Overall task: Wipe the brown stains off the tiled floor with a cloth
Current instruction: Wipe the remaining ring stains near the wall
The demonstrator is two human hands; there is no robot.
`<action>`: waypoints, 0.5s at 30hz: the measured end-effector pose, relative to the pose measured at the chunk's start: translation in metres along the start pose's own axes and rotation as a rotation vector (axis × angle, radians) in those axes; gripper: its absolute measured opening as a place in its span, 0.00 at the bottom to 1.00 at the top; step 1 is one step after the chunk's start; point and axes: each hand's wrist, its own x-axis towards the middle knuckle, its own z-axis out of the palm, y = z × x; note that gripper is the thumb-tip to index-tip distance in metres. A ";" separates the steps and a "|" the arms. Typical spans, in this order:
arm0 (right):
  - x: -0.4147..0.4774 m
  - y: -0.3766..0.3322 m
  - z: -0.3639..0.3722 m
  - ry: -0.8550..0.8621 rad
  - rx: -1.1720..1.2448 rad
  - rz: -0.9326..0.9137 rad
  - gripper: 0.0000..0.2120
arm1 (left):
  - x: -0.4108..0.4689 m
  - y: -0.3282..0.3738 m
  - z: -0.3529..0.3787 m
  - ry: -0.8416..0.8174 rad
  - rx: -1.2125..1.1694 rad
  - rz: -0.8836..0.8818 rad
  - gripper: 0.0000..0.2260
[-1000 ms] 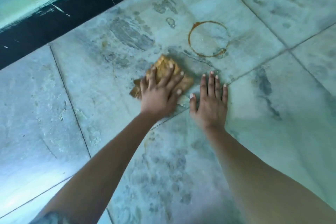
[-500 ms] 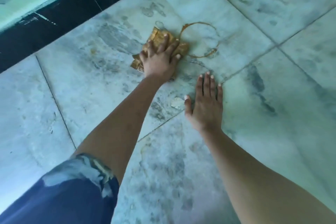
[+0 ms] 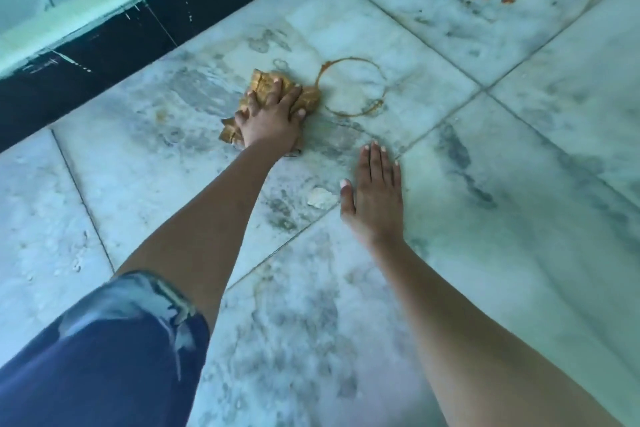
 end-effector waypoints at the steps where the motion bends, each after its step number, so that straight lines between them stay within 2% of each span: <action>1: 0.000 0.004 -0.002 -0.001 0.024 0.025 0.34 | -0.009 0.017 0.006 -0.023 0.031 0.088 0.21; 3: -0.001 0.022 -0.011 0.025 0.025 0.089 0.34 | -0.046 0.034 0.019 -0.053 0.096 0.231 0.22; 6: 0.000 0.066 -0.029 0.056 -0.065 0.125 0.34 | -0.104 -0.001 0.024 -0.064 0.168 0.425 0.24; 8: 0.005 0.096 -0.040 0.081 -0.121 0.129 0.34 | -0.110 -0.036 0.014 -0.025 0.133 0.370 0.26; 10: 0.011 0.116 -0.047 0.065 -0.141 0.175 0.37 | -0.082 -0.052 0.005 0.020 0.077 0.173 0.22; 12: 0.014 0.123 -0.044 -0.004 -0.159 0.207 0.38 | -0.044 -0.039 -0.001 0.035 0.019 0.021 0.20; 15: 0.014 0.126 -0.039 -0.060 -0.188 0.225 0.36 | -0.014 0.015 0.001 0.033 0.037 0.088 0.20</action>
